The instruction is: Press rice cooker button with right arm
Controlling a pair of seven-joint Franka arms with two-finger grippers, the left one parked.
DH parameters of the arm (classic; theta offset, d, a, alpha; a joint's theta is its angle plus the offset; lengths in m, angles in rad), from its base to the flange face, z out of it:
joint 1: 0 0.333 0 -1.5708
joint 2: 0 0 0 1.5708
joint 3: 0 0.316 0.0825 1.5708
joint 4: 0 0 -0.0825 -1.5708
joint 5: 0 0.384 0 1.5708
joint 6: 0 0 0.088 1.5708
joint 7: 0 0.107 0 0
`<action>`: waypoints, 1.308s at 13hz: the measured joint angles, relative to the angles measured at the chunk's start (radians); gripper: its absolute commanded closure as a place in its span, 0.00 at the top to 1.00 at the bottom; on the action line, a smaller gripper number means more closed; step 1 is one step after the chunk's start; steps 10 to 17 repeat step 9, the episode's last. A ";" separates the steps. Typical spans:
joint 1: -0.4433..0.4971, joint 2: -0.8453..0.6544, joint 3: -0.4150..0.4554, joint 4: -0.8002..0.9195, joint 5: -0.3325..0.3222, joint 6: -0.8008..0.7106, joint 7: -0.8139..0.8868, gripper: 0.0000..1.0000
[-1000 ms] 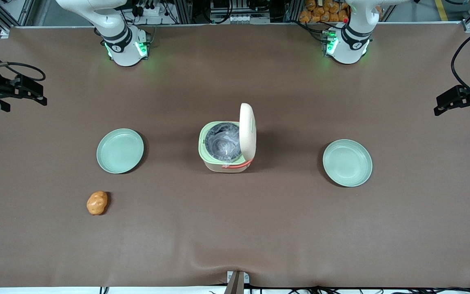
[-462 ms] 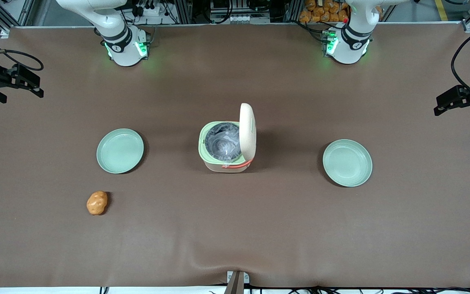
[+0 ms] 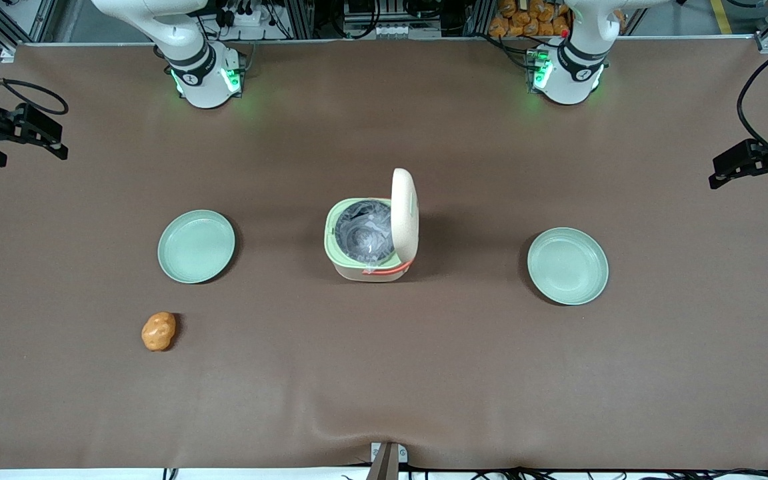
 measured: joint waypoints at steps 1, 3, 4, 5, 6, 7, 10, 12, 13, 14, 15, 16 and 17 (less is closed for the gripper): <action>0.000 0.000 0.000 0.002 0.000 -0.003 0.002 1.00; 0.000 0.000 0.000 0.002 0.000 -0.012 0.005 1.00; 0.000 0.000 0.000 0.002 0.000 -0.013 0.005 1.00; 0.000 0.000 0.000 0.002 0.000 -0.013 0.005 1.00; 0.000 0.000 0.000 0.002 0.000 -0.013 0.005 1.00; 0.000 0.000 0.000 0.002 0.000 -0.013 0.005 1.00; 0.000 0.000 0.000 0.002 0.000 -0.014 0.004 1.00; 0.000 0.000 0.000 0.002 0.000 -0.014 0.004 1.00; 0.000 0.000 0.000 0.002 0.000 -0.014 0.004 1.00; 0.000 0.000 0.000 0.002 0.000 -0.014 0.004 1.00; 0.000 0.000 0.000 0.002 0.000 -0.014 0.004 1.00; 0.000 0.000 0.000 0.002 0.000 -0.014 0.004 1.00; 0.000 0.000 0.000 0.002 0.000 -0.014 0.004 1.00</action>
